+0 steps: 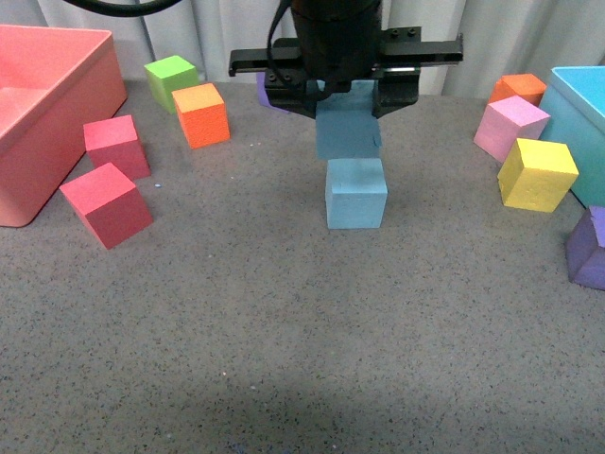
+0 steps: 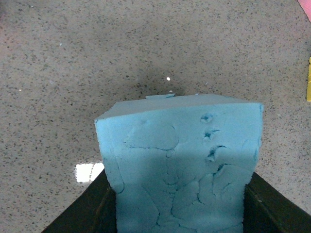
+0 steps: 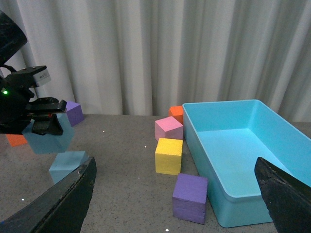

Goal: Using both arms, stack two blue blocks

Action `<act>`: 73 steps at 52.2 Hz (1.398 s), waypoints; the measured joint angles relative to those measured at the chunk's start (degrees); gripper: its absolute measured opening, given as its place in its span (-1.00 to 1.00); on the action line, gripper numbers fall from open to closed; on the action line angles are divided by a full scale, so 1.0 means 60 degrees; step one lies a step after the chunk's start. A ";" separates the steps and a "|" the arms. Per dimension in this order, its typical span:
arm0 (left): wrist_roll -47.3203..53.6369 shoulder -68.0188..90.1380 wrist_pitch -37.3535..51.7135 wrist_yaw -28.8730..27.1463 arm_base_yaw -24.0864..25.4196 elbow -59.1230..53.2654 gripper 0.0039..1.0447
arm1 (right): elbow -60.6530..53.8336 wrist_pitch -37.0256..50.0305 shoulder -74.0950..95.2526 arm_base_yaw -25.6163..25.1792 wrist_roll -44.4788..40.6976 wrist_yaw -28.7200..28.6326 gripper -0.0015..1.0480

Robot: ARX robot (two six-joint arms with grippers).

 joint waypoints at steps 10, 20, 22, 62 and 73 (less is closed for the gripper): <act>-0.0149 0.0667 -0.0291 -0.0175 -0.0299 0.0528 -0.10 | -0.0004 0.0000 0.0000 0.0000 -0.0004 0.0000 0.81; -0.0168 0.1049 -0.0455 -0.0262 -0.0448 0.0882 -0.10 | -0.0004 0.0000 0.0000 0.0000 -0.0004 0.0000 0.81; -0.0164 0.1089 -0.0495 -0.0266 -0.0459 0.0943 -0.10 | -0.0004 0.0000 0.0000 0.0000 -0.0004 0.0000 0.81; -0.0029 -0.0565 0.1078 -0.0707 -0.0510 -0.0849 0.83 | -0.0004 0.0000 0.0004 0.0000 0.0000 0.0000 0.81; 0.3053 -0.2776 1.1096 -0.3104 0.0259 -0.7125 0.15 | -0.0004 0.0000 0.0000 0.0000 0.0000 0.0015 0.81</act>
